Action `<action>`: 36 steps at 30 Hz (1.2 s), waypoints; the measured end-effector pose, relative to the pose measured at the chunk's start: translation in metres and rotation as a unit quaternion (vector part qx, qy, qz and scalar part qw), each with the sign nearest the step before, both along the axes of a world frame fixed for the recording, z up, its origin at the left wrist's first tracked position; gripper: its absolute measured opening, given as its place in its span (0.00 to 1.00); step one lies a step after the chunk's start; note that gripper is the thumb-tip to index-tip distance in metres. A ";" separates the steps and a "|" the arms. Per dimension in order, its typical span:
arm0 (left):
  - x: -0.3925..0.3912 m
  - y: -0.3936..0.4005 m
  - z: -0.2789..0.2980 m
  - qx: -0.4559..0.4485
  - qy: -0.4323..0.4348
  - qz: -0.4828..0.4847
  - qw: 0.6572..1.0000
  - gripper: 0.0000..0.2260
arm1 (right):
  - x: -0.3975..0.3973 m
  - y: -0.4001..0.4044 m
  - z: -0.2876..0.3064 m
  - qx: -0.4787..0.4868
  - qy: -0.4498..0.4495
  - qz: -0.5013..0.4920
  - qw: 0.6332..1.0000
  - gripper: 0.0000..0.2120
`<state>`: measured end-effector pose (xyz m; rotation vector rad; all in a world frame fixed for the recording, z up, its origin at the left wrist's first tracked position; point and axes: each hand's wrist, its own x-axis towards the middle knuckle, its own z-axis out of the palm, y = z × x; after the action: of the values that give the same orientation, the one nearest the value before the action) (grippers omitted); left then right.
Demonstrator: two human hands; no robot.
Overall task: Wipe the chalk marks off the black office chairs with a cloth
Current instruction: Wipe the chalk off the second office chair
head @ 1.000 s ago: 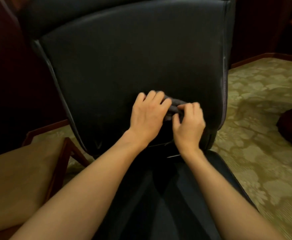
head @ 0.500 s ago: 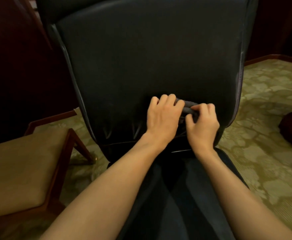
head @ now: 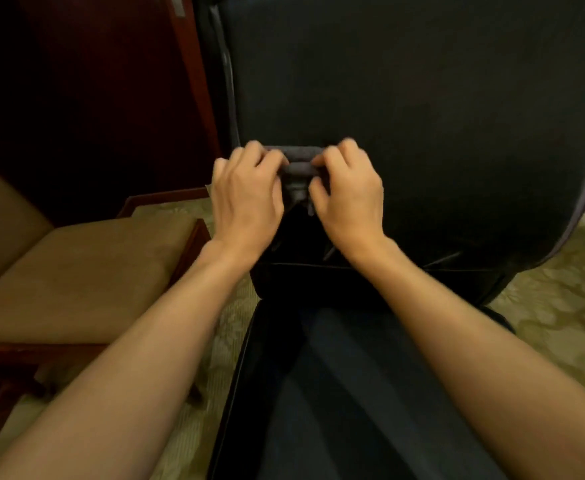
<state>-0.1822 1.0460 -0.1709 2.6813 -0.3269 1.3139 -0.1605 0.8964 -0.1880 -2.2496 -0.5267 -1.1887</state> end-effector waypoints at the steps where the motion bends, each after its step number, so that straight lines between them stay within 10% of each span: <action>1: 0.001 0.000 -0.002 -0.011 0.007 0.003 1.000 0.08 | 0.002 0.001 0.004 -0.022 0.005 -0.003 1.000 0.07; 16: -0.043 0.004 -0.161 -0.096 0.153 0.029 0.983 0.10 | -0.030 0.006 -0.143 -0.166 0.118 -0.012 0.979 0.08; 28: -0.014 -0.003 -0.157 -0.250 -0.002 -0.032 0.968 0.06 | 0.001 0.011 -0.089 -0.247 -0.092 0.001 0.965 0.05; 31: -0.015 -0.023 -0.189 -0.389 0.091 0.004 0.917 0.07 | 0.001 -0.003 -0.120 -0.334 -0.067 0.022 0.940 0.05; 36: -0.011 -0.052 -0.186 -0.666 0.118 0.015 0.736 0.11 | 0.000 -0.008 -0.108 -0.434 -0.056 0.056 0.897 0.02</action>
<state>-0.1929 0.9942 -0.3566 1.5057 0.5267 0.6581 -0.1602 0.8887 -0.2958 -2.8011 -1.4456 -1.1548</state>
